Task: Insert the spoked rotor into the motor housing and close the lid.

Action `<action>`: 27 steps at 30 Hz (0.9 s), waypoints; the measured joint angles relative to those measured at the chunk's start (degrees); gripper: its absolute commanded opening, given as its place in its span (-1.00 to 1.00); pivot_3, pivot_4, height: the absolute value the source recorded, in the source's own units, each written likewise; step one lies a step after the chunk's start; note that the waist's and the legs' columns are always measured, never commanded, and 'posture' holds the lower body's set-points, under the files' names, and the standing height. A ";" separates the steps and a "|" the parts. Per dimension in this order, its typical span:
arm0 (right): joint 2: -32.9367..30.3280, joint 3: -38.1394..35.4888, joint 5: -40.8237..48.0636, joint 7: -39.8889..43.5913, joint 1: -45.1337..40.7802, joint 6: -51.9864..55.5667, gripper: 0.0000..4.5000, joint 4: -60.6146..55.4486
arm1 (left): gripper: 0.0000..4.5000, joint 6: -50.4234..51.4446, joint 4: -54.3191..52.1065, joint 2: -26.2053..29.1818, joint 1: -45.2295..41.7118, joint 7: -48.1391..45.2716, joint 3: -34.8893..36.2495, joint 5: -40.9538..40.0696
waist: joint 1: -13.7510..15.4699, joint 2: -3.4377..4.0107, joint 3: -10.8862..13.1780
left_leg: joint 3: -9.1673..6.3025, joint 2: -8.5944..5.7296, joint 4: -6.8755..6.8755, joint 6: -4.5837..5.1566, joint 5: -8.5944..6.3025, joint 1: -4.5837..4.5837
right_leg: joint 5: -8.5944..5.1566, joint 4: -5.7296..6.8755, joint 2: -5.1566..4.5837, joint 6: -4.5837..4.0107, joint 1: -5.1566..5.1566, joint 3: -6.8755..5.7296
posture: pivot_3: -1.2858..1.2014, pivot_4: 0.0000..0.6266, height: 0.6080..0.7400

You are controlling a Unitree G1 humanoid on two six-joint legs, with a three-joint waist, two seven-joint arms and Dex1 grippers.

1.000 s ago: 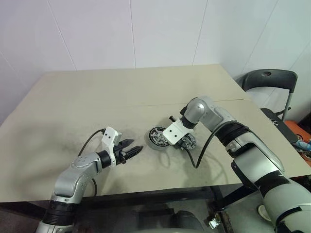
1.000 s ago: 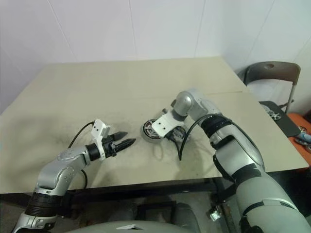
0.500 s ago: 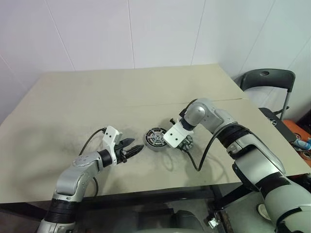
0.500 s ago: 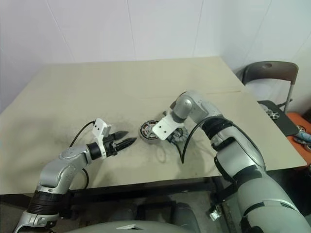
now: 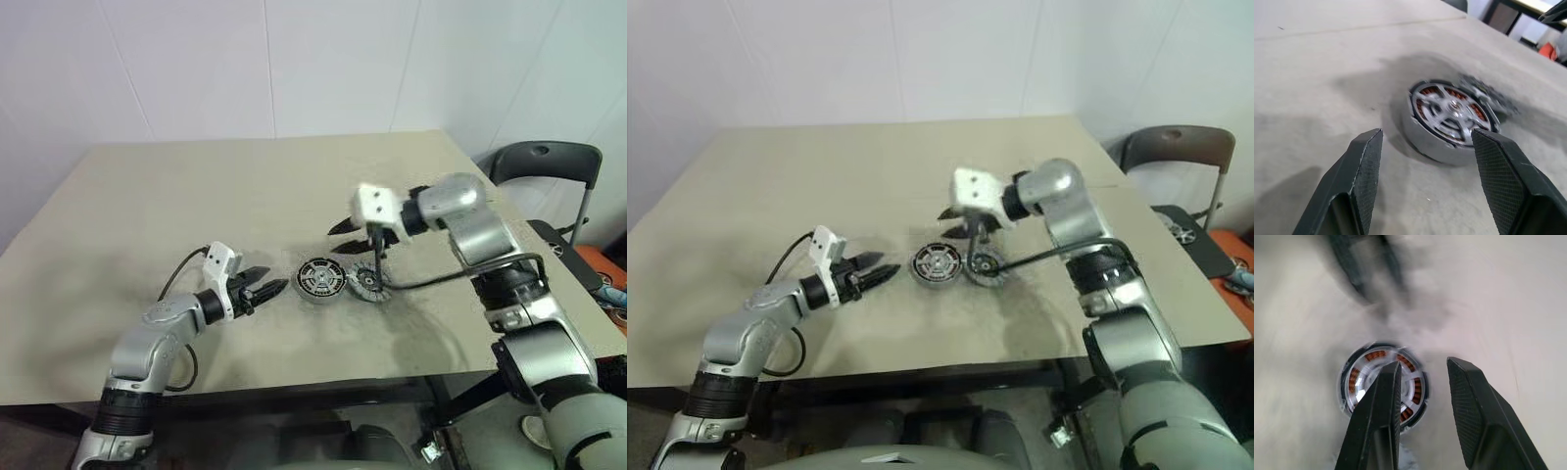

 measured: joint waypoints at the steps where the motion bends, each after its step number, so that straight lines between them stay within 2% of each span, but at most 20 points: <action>1: 0.04 -2.37 1.70 -2.17 1.52 5.49 -0.31 -2.01 | 0.36 0.70 0.04 -0.05 -0.41 -0.02 0.42 -0.79 | -0.04 0.00 0.00 | 0.02 0.00 0.00 0.00 0.00 -0.02 | 0.00 -0.01 0.00 0.00 -0.01 0.01 | 0.03 -1.00 1.00; 4: 2.70 -14.66 8.97 -11.99 6.32 27.25 -0.31 -9.95 | 0.36 3.51 0.86 -0.05 -3.48 -0.35 1.44 -3.20 | 0.07 0.00 0.00 | -0.01 0.00 -0.02 0.00 0.00 -0.08 | 0.00 -0.01 0.00 0.00 -0.04 0.00 | 0.03 -1.00 1.00; 7: 6.32 -25.84 14.37 -20.00 10.27 44.43 -0.31 -16.47 | 0.36 4.63 1.62 0.55 -5.71 -0.98 1.55 -3.72 | 0.04 0.00 -0.01 | 0.00 0.00 -0.06 0.00 0.00 -0.07 | 0.00 -0.03 0.02 0.00 -0.03 0.00 | 0.03 -1.00 1.00; 9: 8.66 -31.40 17.84 -23.32 14.64 53.99 -0.31 -21.74 | 0.36 4.95 2.73 1.04 -6.51 -1.61 1.33 -3.70 | -0.08 0.01 0.00 | 0.02 0.00 -0.09 0.00 0.00 -0.07 | 0.00 -0.05 0.03 0.00 -0.04 0.00 | 0.03 -1.00 1.00; 12: 10.83 -34.31 22.50 -25.76 23.53 62.93 -0.31 -31.17 | 0.36 5.09 3.72 1.18 -7.24 -2.50 0.54 -3.61 | -0.10 0.02 0.01 | 0.04 0.00 -0.11 0.01 0.00 -0.08 | -0.01 -0.09 0.04 0.01 -0.03 -0.01 | 0.03 -1.00 1.00; 15: 14.26 -36.23 25.40 -28.00 29.58 68.19 -0.31 -36.52 | 0.36 5.70 5.03 1.52 -8.14 -3.14 -0.27 -3.47 | -0.25 0.04 0.02 | 0.07 0.00 -0.04 0.02 0.00 -0.08 | 0.00 -0.08 0.05 0.02 -0.01 -0.03 | 0.03 -1.00 1.00; 17: 17.34 -40.87 26.34 -30.67 30.25 70.49 -0.31 -37.30 | 0.36 6.22 5.09 1.51 -9.07 -3.85 -1.18 -3.51 | -0.31 0.04 0.02 | 0.09 0.00 0.02 0.02 0.00 -0.04 | 0.05 -0.10 0.05 0.06 0.03 -0.11 | 0.03 -1.00 1.00; 21: 21.74 -46.43 27.23 -35.76 34.02 71.25 -0.31 -37.58 | 0.36 6.32 5.10 1.59 -9.23 -4.53 -1.33 -3.49 | -0.21 0.04 0.02 | 0.05 0.03 -0.02 0.02 -0.01 -0.03 | 0.07 -0.13 0.05 0.07 0.07 -0.20 | 0.03 -1.00 1.00; 27: 27.94 -49.54 29.00 -42.11 36.46 71.25 -0.31 -37.96 | 0.36 6.83 5.10 1.65 -9.24 -4.80 -1.77 -3.47 | -0.42 0.10 0.05 | 0.05 0.03 -0.11 0.02 -0.01 -0.05 | 0.06 -0.18 0.08 0.07 0.00 -0.20 | 0.03 -1.00 1.00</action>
